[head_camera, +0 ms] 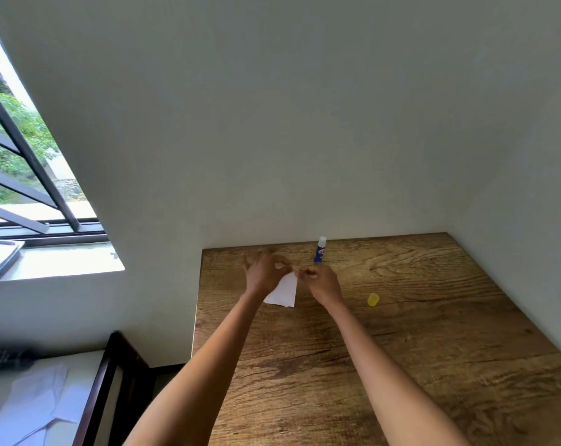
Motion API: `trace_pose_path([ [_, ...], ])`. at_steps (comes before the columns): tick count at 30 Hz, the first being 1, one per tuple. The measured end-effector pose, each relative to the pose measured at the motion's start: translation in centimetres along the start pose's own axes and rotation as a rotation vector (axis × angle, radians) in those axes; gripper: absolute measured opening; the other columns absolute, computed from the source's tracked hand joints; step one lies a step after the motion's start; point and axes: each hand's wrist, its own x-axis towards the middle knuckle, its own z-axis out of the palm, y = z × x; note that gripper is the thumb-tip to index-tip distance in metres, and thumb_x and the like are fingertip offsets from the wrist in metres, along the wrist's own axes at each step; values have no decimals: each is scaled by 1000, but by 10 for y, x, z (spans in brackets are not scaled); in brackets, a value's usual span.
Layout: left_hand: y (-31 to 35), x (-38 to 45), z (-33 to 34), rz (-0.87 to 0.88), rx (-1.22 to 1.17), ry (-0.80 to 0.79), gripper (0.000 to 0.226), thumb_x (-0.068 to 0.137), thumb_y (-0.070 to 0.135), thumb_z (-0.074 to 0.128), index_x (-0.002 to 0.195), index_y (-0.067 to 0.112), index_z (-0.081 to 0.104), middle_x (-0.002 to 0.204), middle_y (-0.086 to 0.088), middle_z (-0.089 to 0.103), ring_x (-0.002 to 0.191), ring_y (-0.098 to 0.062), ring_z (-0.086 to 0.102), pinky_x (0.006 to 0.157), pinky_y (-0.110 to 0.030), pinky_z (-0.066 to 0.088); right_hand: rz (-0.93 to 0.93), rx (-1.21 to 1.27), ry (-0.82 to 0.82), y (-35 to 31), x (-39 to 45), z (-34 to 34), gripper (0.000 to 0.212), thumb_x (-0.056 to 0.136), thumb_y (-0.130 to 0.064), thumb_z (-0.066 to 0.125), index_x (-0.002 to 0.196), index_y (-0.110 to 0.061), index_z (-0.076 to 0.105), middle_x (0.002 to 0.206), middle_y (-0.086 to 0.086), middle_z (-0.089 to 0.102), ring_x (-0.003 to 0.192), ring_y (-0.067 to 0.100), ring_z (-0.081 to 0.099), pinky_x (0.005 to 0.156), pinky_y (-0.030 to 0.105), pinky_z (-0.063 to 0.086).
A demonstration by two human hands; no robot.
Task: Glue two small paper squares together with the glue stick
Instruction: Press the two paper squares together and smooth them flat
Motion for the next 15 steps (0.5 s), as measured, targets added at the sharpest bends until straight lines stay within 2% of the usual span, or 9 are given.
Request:
trace_pose_path([
  [1,1,1,2,2,14,-38,22,83,44,61,98,29,70,140,6,46,133,-16,35,113,-54,-2,-6,-3,-9,-2,-1,0,21,85,-27,65,93,-8,72,91,7,72,83,17,64,70,28,45],
  [4,2,3,5,-36,10,-62,20,84,42,61,93,27,71,135,5,50,129,-16,40,113,-56,0,-10,3,0,-1,-2,0,19,83,-27,67,89,-11,73,88,8,72,82,19,64,70,33,48],
  [6,2,4,3,-59,-26,-52,19,85,39,61,92,25,72,131,5,52,126,-17,42,113,-56,4,-10,16,1,1,-4,0,18,83,-25,68,89,-9,73,87,6,71,77,15,62,66,28,46],
  [10,7,4,-1,-153,-200,-24,20,86,36,61,89,21,73,121,6,63,118,-18,50,111,-51,16,1,20,-37,6,-11,-1,18,84,-17,66,89,-2,72,69,-11,57,64,4,51,57,11,38],
  [15,-4,3,1,-347,-470,-20,22,83,43,64,89,24,72,110,0,69,102,-25,59,101,-50,38,40,42,-84,16,-16,1,19,85,-20,66,93,-4,71,73,-16,54,69,-1,52,64,14,41],
])
